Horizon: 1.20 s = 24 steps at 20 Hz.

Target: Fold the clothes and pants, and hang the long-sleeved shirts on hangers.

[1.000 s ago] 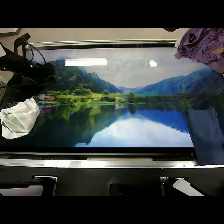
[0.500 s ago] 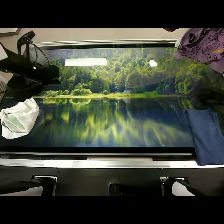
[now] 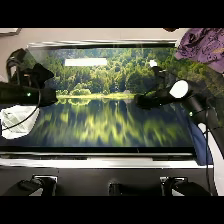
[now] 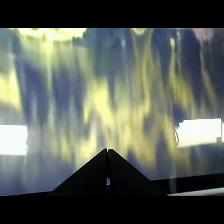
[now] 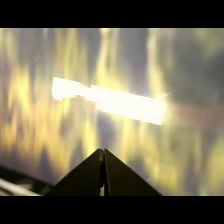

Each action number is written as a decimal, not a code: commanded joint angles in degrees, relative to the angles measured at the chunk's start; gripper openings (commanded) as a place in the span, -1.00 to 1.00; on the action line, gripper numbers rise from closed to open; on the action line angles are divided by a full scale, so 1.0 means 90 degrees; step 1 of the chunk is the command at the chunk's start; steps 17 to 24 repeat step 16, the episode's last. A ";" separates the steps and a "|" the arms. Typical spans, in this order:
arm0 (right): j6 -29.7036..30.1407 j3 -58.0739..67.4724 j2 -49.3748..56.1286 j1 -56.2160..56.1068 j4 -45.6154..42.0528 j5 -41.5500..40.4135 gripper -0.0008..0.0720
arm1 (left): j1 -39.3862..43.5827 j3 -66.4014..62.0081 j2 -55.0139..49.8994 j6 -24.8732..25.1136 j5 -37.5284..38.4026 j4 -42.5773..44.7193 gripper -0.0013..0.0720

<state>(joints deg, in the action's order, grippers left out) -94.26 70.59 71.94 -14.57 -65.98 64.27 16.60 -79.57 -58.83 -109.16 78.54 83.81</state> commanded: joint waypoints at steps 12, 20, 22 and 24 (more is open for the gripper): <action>0.0024 0.0005 -0.0005 -0.0367 -0.0097 0.0180 -0.89 | 0.0044 0.0306 0.0503 -0.0206 -0.0355 0.0527 -0.91; 0.0024 0.0005 -0.0005 -0.0367 -0.0097 0.0180 -0.89 | 0.0044 0.0306 0.0503 -0.0206 -0.0355 0.0527 -0.91; 0.0024 0.0005 -0.0005 -0.0367 -0.0097 0.0180 -0.89 | 0.0044 0.0306 0.0503 -0.0206 -0.0355 0.0527 -0.91; 0.0024 0.0005 -0.0005 -0.0367 -0.0097 0.0180 -0.89 | 0.0044 0.0306 0.0503 -0.0206 -0.0355 0.0527 -0.91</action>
